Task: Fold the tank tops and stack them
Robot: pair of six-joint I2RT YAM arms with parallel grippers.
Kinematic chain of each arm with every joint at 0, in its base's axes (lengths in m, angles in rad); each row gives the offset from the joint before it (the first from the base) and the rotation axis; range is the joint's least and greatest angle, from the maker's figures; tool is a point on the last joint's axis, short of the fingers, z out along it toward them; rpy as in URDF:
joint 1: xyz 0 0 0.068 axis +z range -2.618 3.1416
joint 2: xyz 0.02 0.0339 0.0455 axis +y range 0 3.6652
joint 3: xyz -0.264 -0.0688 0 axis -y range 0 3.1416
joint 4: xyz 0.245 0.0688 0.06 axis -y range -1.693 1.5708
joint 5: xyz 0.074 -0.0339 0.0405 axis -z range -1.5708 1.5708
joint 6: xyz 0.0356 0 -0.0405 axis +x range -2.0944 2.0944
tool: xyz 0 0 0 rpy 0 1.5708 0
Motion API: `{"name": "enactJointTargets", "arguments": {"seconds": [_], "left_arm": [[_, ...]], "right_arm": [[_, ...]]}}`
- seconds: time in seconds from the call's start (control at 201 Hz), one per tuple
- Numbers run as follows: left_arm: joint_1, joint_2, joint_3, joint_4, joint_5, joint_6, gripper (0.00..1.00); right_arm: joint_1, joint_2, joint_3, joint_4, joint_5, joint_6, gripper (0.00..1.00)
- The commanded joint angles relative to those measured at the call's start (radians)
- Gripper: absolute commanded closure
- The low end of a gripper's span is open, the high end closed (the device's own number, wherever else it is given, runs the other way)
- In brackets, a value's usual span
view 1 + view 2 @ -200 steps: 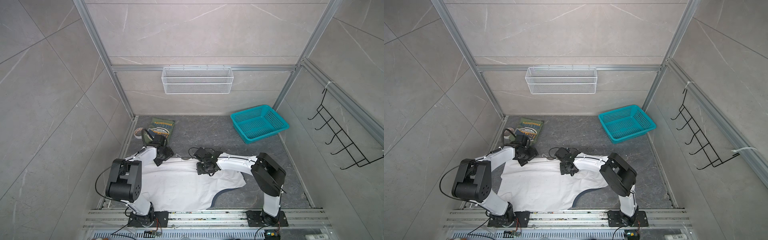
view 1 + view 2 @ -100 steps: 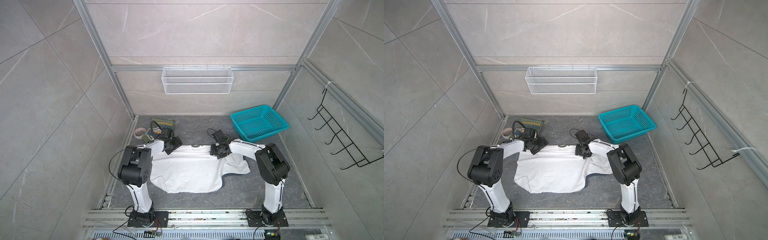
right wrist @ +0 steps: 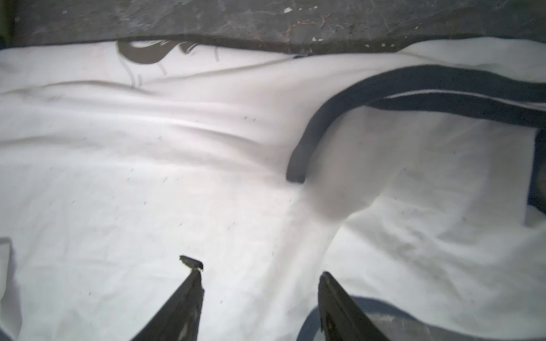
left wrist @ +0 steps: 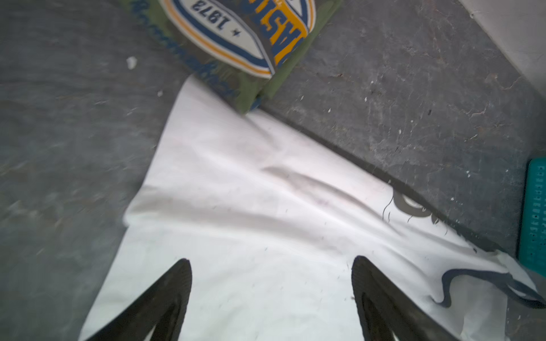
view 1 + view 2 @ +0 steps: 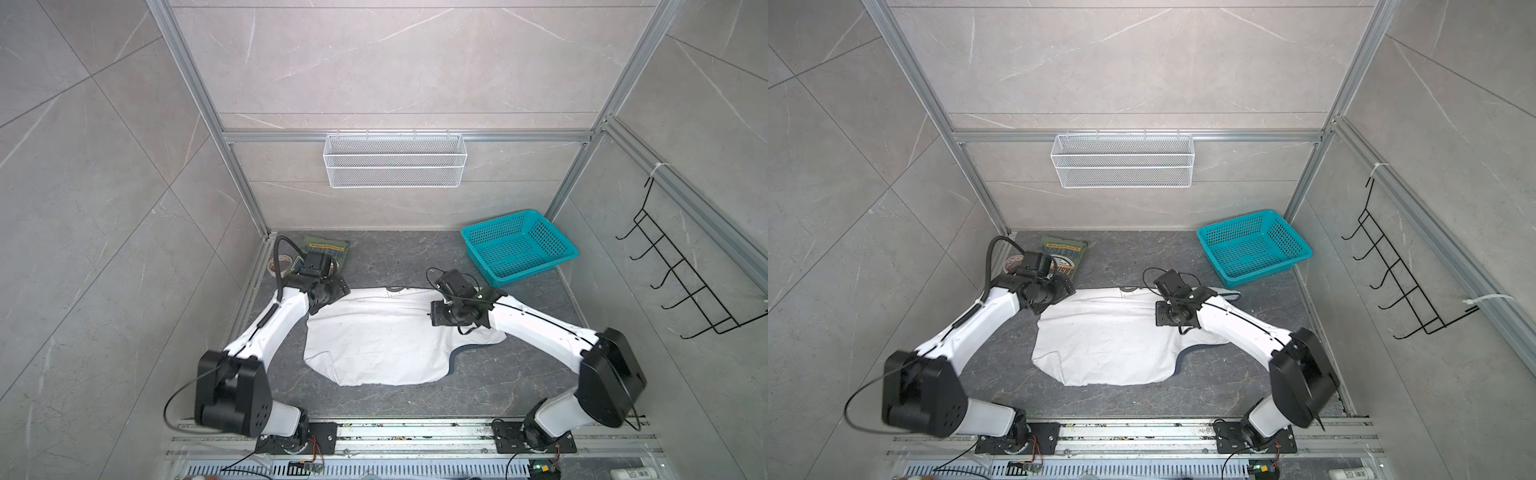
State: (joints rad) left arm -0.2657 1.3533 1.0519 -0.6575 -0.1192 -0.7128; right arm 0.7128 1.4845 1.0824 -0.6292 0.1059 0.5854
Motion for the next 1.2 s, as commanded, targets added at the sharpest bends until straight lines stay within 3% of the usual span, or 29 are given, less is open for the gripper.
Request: {"name": "enactJointTargets", "arguments": {"seconds": [0.0, 0.169, 0.458, 0.732, 0.936, 1.199], "left_arm": [[-0.035, -0.045, -0.13, -0.177, -0.138, -0.067, 0.16], [-0.065, -0.051, -0.241, -0.105, -0.091, -0.096, 0.21], [-0.166, 0.089, -0.24, -0.112, -0.143, -0.172, 0.31], [-0.181, 0.094, -0.272, -0.122, -0.173, -0.207, 0.4], [-0.181, 0.11, -0.287, -0.099, -0.171, -0.206, 0.54], [-0.181, 0.118, -0.302, -0.085, -0.175, -0.201, 0.71]], "right_arm": [[0.041, -0.059, -0.1, -0.102, 0.033, 0.088, 0.37], [0.06, -0.185, -0.268, -0.055, -0.038, 0.183, 0.37], [0.06, -0.282, -0.444, -0.014, -0.036, 0.266, 0.37], [0.061, -0.248, -0.479, 0.064, -0.069, 0.275, 0.39], [0.069, -0.182, -0.486, 0.189, -0.155, 0.27, 0.44], [0.099, -0.182, -0.477, 0.169, -0.138, 0.289, 0.5]]}}
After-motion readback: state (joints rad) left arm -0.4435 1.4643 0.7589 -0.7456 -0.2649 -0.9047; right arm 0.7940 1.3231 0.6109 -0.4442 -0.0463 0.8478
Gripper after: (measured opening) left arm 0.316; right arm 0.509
